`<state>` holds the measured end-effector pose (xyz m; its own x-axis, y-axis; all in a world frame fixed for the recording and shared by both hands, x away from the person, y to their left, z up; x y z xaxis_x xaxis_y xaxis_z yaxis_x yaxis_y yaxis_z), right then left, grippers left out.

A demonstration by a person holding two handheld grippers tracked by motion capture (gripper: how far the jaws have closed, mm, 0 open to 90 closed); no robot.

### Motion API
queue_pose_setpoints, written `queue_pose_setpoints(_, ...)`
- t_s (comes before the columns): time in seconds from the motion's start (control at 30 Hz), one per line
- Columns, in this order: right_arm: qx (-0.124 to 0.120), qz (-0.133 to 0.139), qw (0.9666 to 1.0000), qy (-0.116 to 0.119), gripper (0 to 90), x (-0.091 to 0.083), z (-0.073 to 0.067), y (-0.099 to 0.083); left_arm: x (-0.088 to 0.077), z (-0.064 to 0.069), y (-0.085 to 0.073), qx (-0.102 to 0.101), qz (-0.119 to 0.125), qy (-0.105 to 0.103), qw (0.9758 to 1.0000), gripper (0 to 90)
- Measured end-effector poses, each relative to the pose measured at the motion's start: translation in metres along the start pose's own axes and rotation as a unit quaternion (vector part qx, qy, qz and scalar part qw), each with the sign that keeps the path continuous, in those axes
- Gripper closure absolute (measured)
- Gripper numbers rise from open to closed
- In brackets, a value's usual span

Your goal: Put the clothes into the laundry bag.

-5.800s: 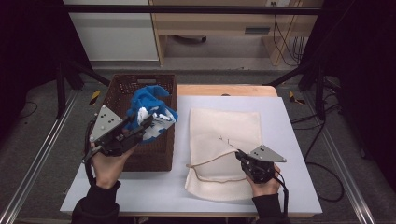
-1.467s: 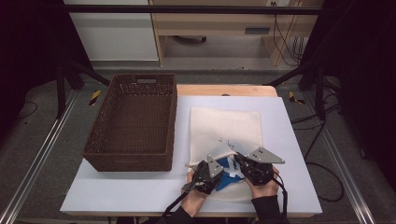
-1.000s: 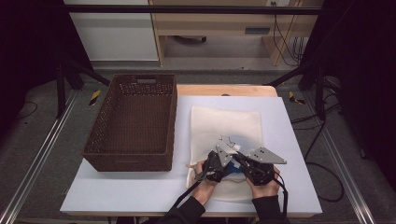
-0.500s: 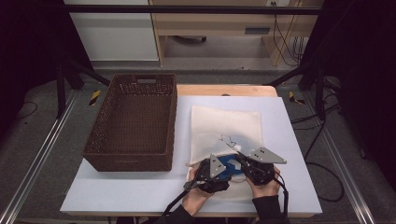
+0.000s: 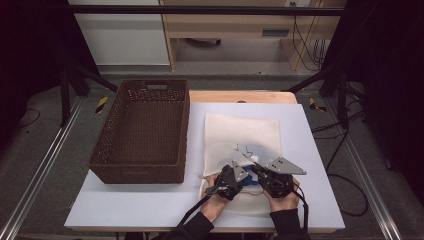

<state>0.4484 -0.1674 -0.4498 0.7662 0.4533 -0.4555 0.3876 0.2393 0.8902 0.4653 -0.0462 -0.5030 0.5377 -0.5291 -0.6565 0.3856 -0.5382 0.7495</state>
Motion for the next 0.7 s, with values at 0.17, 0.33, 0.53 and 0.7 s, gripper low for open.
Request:
queue_pose_setpoints(0.17, 0.004, 0.003, 1.0000, -0.002, 87.9, -0.003, 0.004, 0.000, 0.017, -0.004, 0.006, -0.001, 0.015, 0.037, 0.9992, 83.4)
queue_pose_setpoints(0.33, 0.005, 0.005, 1.0000, -0.001, 87.8, -0.004, 0.005, -0.001, -0.001, -0.002, 0.002, -0.013, 0.027, 0.009, 0.9995, 63.3)
queue_pose_setpoints(0.53, 0.003, 0.006, 1.0000, -0.002, 87.3, -0.009, 0.005, -0.003, -0.058, -0.001, -0.001, -0.012, 0.076, -0.019, 0.9968, 50.5)
queue_pose_setpoints(0.7, 0.006, 0.004, 1.0000, 0.005, 85.1, -0.017, 0.005, -0.009, -0.099, -0.019, -0.006, -0.003, 0.096, 0.014, 0.9952, 46.0)
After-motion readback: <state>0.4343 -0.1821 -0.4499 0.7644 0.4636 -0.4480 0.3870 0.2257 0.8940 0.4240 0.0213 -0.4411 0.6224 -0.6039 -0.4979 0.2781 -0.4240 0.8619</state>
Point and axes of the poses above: each handheld gripper's, and its own axes: x roughly forward along the jaws, y roughly out of its top, z roughly to its right, the point moved 4 cm from there along x, roughly forward along the jaws, and after that the axes turned 1 degree about -y, right-handed, at the moved point
